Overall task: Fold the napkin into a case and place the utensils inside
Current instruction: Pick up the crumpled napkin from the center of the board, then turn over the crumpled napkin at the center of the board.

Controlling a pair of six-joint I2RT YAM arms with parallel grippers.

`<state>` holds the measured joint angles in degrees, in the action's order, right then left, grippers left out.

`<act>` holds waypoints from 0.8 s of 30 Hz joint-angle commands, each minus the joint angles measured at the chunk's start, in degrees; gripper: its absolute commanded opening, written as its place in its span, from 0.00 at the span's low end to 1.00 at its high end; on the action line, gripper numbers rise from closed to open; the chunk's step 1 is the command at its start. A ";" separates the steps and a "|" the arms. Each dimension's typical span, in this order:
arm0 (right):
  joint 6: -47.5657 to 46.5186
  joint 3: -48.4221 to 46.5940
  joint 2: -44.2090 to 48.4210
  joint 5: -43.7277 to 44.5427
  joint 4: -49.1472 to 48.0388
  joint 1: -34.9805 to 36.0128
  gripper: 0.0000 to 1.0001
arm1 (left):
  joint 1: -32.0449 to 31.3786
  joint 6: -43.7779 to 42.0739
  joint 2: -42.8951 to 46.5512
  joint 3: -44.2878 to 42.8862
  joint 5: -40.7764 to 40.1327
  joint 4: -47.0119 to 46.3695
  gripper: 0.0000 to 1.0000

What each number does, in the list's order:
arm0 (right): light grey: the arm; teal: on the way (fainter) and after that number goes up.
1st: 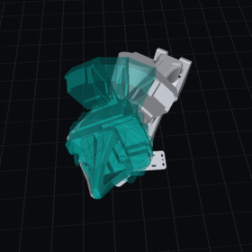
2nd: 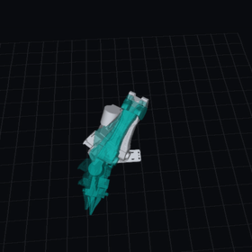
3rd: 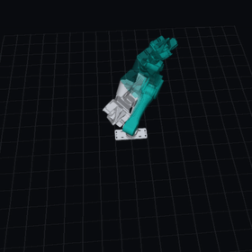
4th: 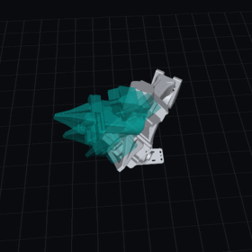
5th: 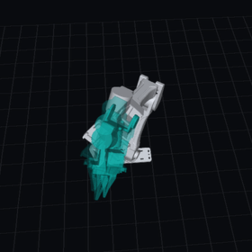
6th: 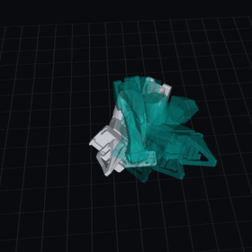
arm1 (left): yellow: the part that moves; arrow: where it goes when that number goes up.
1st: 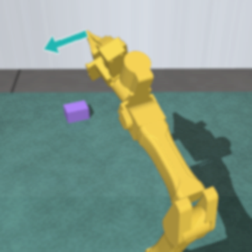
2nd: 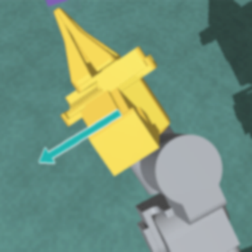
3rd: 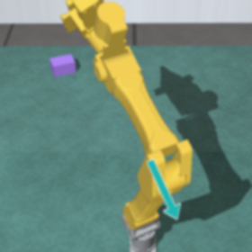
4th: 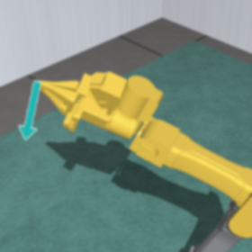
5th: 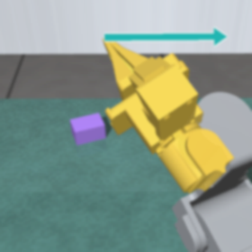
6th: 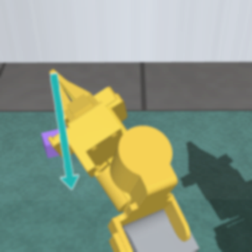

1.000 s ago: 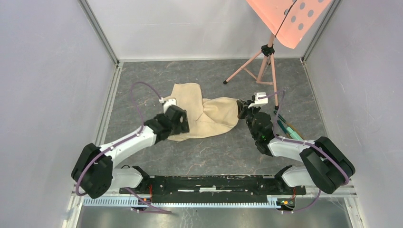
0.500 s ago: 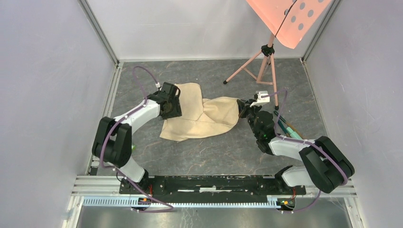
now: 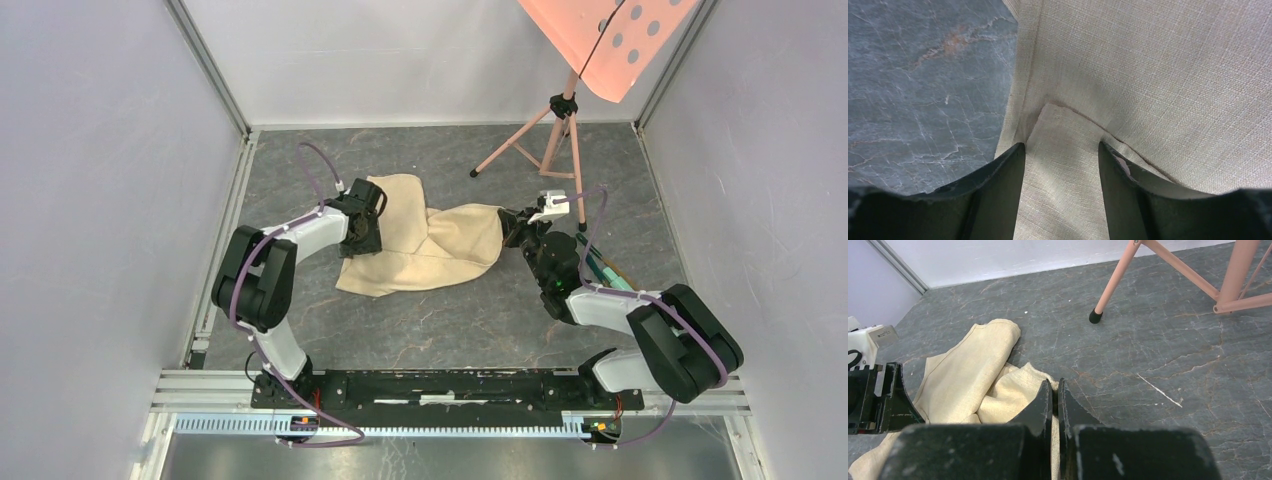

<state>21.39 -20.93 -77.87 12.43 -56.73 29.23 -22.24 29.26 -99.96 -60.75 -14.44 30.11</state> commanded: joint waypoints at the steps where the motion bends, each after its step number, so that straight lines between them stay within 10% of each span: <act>1: 0.89 -0.10 -0.75 -1.30 -3.64 -0.32 0.00 | 0.09 -2.00 -1.02 -0.80 -2.83 -3.12 0.62; 13: -0.23 -2.44 -1.16 -4.26 -0.43 -0.52 0.00 | 0.03 -1.57 4.78 0.54 -4.21 -2.58 0.16; 24: -1.91 -22.91 14.42 -17.51 39.40 -0.18 0.00 | 0.06 -4.24 39.50 -1.05 -0.81 4.64 0.02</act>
<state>19.64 -36.95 -73.41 1.50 -31.66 28.99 -22.26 28.99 -74.35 -59.64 -15.99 32.45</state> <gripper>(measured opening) 0.023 0.043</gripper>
